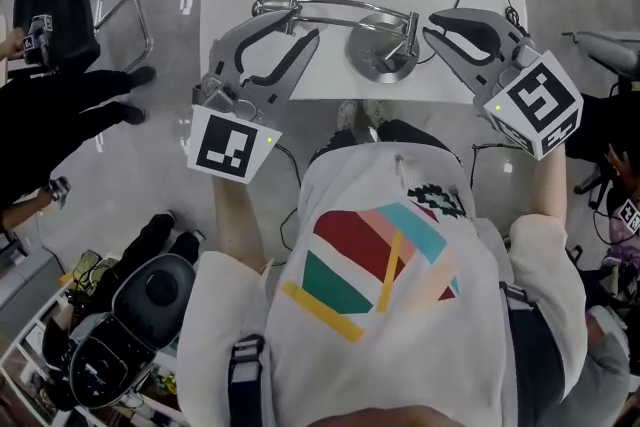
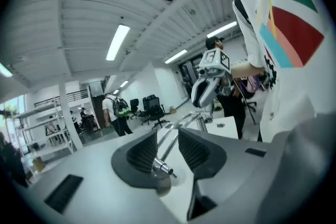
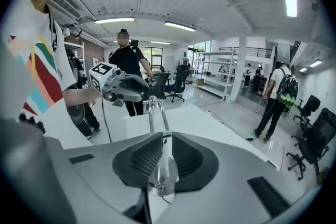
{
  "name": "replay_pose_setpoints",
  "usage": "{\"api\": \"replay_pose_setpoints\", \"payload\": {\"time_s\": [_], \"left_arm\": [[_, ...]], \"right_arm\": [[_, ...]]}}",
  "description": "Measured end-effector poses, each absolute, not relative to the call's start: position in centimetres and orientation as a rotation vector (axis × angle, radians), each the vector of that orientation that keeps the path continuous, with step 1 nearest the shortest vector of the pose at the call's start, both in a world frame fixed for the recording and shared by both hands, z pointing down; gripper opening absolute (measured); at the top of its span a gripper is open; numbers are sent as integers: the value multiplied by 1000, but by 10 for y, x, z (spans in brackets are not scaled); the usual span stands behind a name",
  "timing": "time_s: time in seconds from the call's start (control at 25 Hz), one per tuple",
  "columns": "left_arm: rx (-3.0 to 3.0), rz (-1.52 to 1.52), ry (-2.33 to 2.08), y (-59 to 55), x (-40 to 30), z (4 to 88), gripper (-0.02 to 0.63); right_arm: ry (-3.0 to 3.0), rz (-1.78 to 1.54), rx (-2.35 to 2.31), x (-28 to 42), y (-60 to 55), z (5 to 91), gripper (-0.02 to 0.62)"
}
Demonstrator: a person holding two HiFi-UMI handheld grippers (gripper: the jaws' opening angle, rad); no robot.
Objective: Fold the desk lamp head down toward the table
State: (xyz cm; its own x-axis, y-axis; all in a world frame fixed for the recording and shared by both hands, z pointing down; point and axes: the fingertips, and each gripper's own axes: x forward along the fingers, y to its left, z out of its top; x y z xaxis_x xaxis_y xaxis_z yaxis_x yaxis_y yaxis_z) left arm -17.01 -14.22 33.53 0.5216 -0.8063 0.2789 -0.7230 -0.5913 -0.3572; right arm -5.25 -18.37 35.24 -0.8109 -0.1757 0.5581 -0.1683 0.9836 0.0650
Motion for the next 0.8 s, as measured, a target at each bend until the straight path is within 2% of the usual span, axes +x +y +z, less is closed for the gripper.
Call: {"api": "replay_pose_setpoints", "payload": {"time_s": [0.08,0.2,0.28,0.36,0.8], "left_arm": [[-2538,-806,1225,-149,-161,342,166],[-2527,-912,1179,-153,-157,344,160],[-2496,-985,1150,-154,-156,349,113],[-2466,-1062,1115,-155,-153,357,100],[-2568,-1070,1134,-153,-146,385,91]], "right_arm": [[-2502,17,198,-39,-177,354,43],[-2499,72,136,-33,-165,354,43],[-2526,90,104,-35,-160,355,43],[-2537,80,89,-38,-157,360,42],[-2464,21,159,-39,-157,387,43]]}}
